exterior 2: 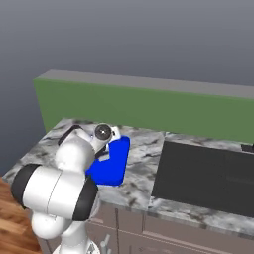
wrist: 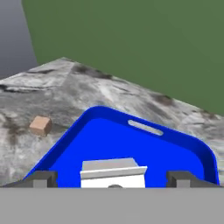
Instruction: Take out the milk from the fridge and place it on the tray on the counter. Then take the sugar cube near the tray and place it in the tray.
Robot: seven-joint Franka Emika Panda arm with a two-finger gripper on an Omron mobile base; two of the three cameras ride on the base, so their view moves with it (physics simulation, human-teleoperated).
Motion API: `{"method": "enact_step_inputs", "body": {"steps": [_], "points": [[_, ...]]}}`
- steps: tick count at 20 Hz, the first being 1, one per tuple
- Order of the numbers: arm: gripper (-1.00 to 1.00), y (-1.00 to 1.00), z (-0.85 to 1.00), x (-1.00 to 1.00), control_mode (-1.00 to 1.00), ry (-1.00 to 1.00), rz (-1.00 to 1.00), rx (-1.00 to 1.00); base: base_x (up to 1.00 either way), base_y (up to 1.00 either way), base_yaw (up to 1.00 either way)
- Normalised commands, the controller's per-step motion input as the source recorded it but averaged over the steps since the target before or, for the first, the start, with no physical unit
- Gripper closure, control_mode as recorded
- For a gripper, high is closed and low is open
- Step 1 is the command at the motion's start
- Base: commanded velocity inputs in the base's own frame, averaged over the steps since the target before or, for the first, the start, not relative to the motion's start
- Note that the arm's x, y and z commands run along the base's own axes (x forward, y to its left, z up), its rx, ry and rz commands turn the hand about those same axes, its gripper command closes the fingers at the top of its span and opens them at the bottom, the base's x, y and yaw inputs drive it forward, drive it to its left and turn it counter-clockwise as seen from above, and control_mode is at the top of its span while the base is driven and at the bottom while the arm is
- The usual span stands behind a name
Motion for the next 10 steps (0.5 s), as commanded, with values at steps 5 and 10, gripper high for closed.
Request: {"method": "enact_step_inputs", "body": {"steps": [5, 10], "points": [[-1.0, 0.3, 0.87, -0.11, -1.0, 0.03, -0.06, 0.0, 0.0, 0.0, 0.0], [-1.0, 0.78, 0.43, -0.03, -1.0, 0.23, -0.12, 0.06, 0.0, 0.0, 0.0]]}}
